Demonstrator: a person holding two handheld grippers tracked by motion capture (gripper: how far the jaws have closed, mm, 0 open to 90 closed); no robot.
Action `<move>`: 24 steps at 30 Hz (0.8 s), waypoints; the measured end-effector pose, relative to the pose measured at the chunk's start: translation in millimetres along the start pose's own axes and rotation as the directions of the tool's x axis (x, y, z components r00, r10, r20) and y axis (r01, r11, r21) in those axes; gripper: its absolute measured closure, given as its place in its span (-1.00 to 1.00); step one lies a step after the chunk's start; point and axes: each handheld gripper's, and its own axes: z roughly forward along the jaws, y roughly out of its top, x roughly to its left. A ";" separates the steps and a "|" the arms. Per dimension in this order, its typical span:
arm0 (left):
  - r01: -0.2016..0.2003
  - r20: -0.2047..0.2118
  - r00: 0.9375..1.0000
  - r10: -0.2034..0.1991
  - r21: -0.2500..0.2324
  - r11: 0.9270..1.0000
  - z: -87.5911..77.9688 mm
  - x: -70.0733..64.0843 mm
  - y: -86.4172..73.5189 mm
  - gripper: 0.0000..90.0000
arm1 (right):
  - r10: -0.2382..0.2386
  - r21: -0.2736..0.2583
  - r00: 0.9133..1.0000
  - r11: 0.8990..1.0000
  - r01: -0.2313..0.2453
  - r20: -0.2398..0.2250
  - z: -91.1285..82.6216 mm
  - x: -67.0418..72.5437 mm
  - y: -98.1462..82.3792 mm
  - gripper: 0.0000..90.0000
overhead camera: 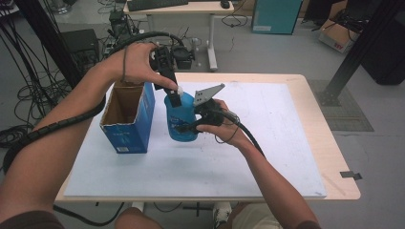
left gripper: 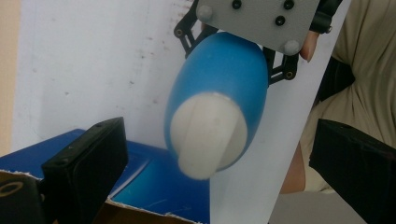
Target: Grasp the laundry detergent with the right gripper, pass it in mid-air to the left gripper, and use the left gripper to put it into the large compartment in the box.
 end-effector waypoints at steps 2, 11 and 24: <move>-0.008 0.010 1.000 0.008 0.014 1.000 3.2 -0.9 0.2 -0.90 | -0.008 -0.003 1.000 1.000 0.008 -0.009 1.0 1.3 0.8 -0.05; -0.037 0.041 0.999 0.035 0.050 0.998 16.2 -3.7 1.0 -0.90 | -0.031 -0.023 0.999 0.999 0.031 -0.035 6.1 3.4 4.5 -0.05; -0.044 0.048 0.998 0.041 0.057 0.997 23.6 -7.1 3.1 -0.90 | -0.046 -0.038 0.998 0.998 0.044 -0.047 3.2 7.8 12.4 -0.05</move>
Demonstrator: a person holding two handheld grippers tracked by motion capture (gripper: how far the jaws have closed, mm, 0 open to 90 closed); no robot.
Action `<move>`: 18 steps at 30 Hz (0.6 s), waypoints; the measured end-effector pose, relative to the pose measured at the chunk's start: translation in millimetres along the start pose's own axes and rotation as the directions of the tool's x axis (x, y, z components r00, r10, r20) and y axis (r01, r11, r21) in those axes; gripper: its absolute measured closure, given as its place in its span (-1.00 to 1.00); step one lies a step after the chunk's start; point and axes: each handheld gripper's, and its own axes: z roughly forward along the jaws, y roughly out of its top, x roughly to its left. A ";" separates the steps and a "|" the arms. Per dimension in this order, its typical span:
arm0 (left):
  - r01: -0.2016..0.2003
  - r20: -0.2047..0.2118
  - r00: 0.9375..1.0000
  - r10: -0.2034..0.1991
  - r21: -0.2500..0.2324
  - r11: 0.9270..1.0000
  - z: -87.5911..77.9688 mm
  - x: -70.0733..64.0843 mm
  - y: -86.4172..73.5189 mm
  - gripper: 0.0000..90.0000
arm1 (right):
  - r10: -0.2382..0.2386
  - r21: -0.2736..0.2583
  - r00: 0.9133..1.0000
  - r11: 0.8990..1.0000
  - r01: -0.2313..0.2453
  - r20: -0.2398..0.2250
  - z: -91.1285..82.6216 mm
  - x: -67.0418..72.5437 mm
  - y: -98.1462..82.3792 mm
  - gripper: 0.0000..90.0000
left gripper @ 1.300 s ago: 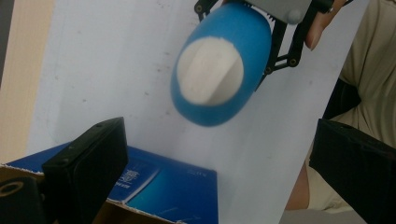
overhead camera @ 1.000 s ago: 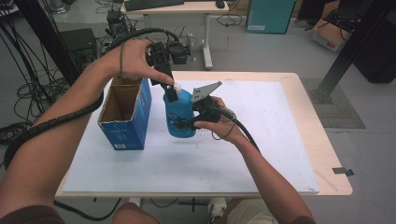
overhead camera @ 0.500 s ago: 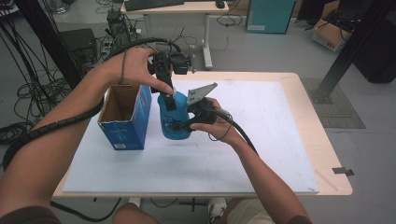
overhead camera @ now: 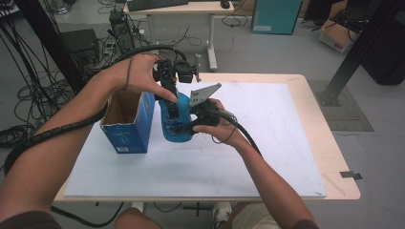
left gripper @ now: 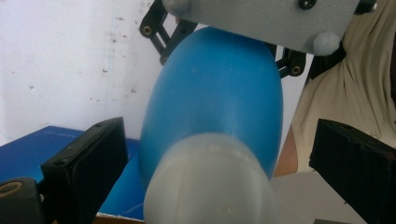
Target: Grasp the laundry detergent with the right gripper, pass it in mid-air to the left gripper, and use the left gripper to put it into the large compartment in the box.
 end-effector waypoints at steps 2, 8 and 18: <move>-0.005 -0.001 1.000 0.005 0.003 1.000 -0.4 -1.7 0.6 -0.90 | -0.006 -0.004 1.000 1.000 0.006 0.002 -1.3 1.0 2.5 -0.05; -0.012 0.002 1.000 0.012 0.031 0.999 -2.1 -4.1 2.3 -0.90 | -0.012 -0.006 1.000 1.000 0.012 0.010 -3.2 1.8 4.7 -0.05; -0.017 -0.001 1.000 0.017 0.035 0.999 -0.4 -5.1 3.8 -0.90 | -0.037 0.002 0.999 0.999 0.037 0.007 -5.4 1.0 5.4 -0.05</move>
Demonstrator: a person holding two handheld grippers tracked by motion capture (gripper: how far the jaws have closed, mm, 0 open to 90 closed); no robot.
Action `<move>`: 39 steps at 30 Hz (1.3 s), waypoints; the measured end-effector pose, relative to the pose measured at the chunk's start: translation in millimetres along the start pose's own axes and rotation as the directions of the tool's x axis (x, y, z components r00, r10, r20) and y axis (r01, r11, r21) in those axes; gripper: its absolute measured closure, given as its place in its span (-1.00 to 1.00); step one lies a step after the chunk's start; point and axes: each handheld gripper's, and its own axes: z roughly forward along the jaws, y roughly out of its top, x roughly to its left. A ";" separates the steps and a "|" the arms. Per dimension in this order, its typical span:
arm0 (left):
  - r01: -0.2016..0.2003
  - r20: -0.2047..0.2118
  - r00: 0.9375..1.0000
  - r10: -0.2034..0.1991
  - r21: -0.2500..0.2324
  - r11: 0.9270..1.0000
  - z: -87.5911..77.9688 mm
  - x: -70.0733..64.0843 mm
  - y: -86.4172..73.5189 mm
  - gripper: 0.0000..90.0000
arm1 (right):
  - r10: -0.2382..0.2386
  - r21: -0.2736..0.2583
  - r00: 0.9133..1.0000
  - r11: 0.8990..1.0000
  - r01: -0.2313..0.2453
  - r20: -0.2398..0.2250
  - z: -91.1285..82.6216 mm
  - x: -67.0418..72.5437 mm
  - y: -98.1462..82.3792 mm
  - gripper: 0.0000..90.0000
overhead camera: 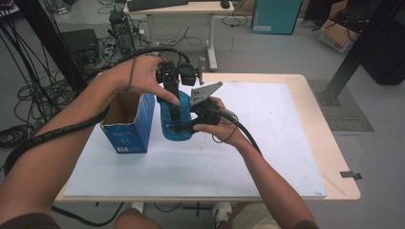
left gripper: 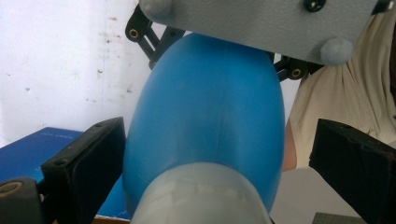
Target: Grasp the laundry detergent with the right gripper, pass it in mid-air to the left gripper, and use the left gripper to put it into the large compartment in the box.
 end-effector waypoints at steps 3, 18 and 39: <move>0.001 0.005 1.000 -0.001 0.010 1.000 -0.2 0.3 0.2 -0.90 | 0.000 -0.001 1.000 1.000 0.000 0.000 0.0 -0.3 -0.1 -0.05; 0.003 0.002 1.000 -0.003 -0.007 1.000 -2.5 2.1 -2.5 -0.90 | 0.002 0.000 1.000 1.000 -0.002 -0.001 1.0 -3.0 -0.7 -0.05; 0.003 -0.003 1.000 -0.003 -0.019 1.000 -1.5 0.8 -4.3 -0.89 | -0.004 -0.005 1.000 1.000 0.004 0.000 -0.7 -2.1 1.0 -0.05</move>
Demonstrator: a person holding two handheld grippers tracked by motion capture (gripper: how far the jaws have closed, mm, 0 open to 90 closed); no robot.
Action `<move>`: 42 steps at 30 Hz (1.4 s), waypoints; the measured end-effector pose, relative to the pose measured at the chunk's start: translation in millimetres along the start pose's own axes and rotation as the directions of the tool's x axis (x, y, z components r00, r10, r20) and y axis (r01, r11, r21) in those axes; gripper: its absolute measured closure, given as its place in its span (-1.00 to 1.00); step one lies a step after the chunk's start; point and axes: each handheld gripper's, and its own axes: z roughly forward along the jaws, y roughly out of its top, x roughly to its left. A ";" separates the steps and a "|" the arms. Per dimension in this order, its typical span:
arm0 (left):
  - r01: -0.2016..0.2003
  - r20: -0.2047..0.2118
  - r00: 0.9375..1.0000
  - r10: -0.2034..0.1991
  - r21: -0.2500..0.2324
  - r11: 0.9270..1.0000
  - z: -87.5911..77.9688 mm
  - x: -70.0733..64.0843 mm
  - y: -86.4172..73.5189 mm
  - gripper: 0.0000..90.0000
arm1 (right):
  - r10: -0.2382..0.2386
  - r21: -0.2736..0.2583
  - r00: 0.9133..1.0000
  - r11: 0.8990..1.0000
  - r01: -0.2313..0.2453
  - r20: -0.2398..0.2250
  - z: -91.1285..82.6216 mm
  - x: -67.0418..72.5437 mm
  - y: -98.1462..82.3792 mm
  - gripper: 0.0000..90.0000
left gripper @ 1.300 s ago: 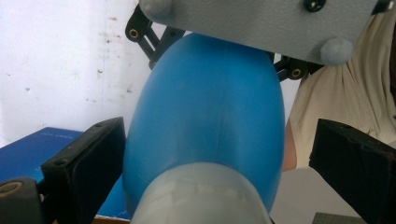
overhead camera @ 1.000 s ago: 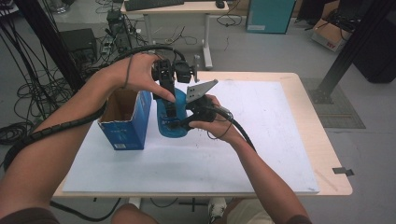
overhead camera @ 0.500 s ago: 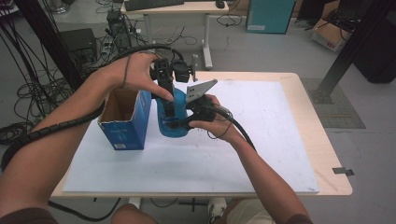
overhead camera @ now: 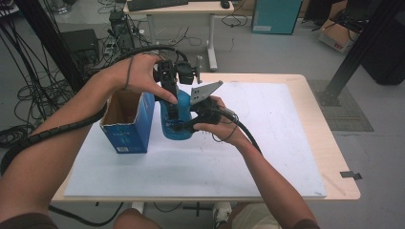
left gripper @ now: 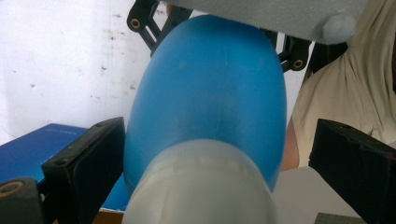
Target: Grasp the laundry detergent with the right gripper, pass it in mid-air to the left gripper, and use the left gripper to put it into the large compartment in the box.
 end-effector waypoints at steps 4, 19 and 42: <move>0.004 -0.010 1.000 -0.004 0.006 1.000 0.2 -0.2 -1.4 -0.89 | -0.004 0.007 1.000 1.000 0.004 -0.001 0.5 0.6 -0.1 -0.05; 0.015 -0.009 1.000 -0.015 0.002 1.000 -0.9 0.7 -3.7 -0.89 | 0.001 0.006 1.000 1.000 -0.001 0.002 -0.3 -0.5 -0.3 -0.05; 0.010 -0.013 1.000 -0.009 0.015 1.000 -0.8 0.2 -2.1 -0.88 | -0.001 0.010 1.000 1.000 0.001 0.001 1.6 -0.5 -0.4 -0.05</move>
